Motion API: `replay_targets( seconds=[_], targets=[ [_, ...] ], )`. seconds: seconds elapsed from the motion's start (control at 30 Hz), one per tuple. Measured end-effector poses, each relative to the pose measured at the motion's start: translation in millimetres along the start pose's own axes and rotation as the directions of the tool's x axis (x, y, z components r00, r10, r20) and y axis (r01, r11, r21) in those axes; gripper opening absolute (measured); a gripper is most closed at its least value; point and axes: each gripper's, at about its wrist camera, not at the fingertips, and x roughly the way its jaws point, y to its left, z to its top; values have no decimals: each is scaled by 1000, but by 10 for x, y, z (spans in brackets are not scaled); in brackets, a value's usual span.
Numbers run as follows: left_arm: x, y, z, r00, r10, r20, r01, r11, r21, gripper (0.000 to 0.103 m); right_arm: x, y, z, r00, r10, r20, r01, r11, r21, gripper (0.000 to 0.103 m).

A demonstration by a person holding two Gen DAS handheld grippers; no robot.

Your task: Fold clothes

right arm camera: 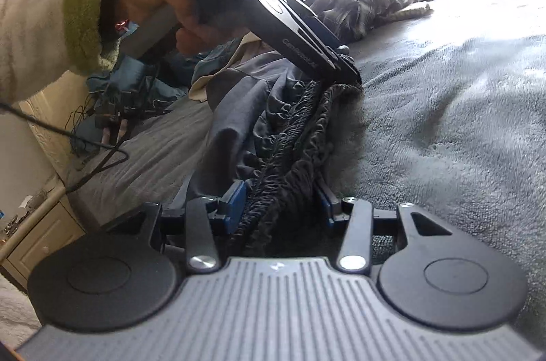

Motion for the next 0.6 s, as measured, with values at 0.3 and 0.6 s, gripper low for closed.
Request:
replay_targets(
  seconds=[0.3, 0.6],
  targets=[
    [62, 118, -85, 999, 11, 51, -6, 995, -104, 9, -9, 6, -26, 1000, 4, 8, -4, 1000, 3, 44],
    [-817, 518, -655, 914, 251, 318, -70, 871, -487, 7, 8, 69, -26, 999, 32, 8, -32, 998, 46, 51]
  ],
)
